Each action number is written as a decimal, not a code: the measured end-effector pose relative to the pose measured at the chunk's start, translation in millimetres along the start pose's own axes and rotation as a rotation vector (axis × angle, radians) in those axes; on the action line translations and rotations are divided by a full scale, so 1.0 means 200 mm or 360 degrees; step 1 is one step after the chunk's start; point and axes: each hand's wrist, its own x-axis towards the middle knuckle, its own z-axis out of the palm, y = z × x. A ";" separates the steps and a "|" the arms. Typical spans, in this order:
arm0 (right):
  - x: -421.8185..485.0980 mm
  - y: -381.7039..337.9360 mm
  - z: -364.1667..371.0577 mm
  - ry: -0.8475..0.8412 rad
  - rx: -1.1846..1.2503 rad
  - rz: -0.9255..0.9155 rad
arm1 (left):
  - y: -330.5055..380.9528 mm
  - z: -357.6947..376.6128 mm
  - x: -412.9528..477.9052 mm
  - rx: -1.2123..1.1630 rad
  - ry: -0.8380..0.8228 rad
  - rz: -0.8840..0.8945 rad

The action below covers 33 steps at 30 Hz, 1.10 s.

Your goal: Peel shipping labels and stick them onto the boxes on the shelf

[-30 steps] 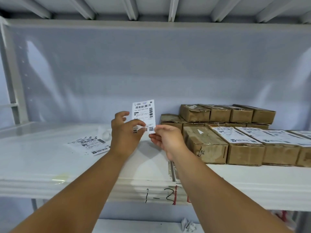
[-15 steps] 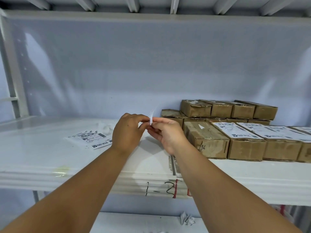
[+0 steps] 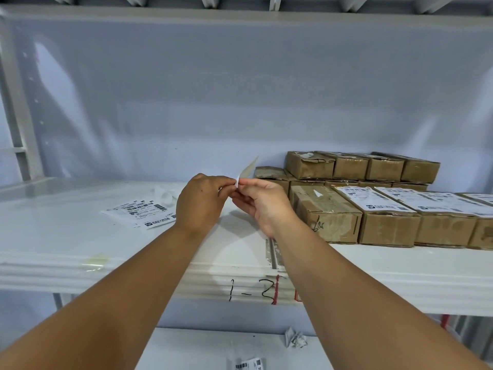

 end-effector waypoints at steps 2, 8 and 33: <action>0.00 0.00 0.00 -0.0001 -0.0002 0.0000 | 0.00 0.00 0.00 0.0000 0.0018 0.0042; 0.00 0.00 -0.01 -0.0008 0.0010 -0.0002 | 0.00 0.00 0.00 0.0022 0.0061 0.0128; 0.03 0.01 -0.01 0.0022 -0.0033 -0.0027 | 0.04 -0.02 -0.02 0.0016 -0.0009 -0.0002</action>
